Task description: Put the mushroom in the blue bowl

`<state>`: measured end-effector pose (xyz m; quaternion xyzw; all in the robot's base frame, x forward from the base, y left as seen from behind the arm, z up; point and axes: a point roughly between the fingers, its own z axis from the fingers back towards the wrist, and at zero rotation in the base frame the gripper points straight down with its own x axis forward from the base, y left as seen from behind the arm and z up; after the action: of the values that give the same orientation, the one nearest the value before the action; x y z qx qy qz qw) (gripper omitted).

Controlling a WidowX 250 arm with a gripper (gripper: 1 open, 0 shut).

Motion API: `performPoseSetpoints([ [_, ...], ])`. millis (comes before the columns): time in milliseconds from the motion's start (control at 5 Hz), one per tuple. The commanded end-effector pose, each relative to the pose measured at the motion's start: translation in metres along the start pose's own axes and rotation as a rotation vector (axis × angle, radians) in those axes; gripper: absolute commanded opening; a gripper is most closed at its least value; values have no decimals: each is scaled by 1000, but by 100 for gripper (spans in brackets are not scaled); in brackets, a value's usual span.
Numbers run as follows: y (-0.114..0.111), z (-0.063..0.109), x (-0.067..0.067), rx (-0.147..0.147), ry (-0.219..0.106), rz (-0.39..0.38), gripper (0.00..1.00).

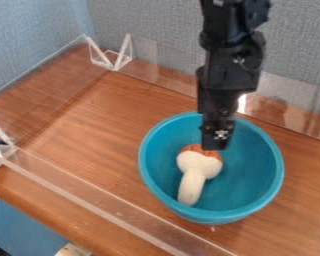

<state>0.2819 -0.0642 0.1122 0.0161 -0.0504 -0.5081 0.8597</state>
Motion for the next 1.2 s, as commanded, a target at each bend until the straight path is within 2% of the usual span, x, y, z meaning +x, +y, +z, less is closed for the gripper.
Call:
performPoseSetpoints([
  [0, 8, 2, -4, 29, -11, -11, 100],
  [200, 11, -2, -12, 30, -4, -16, 100],
  [800, 7, 1, 2, 33, 27, 92, 100],
  [1000, 11, -2, 10, 32, 35, 99, 100],
])
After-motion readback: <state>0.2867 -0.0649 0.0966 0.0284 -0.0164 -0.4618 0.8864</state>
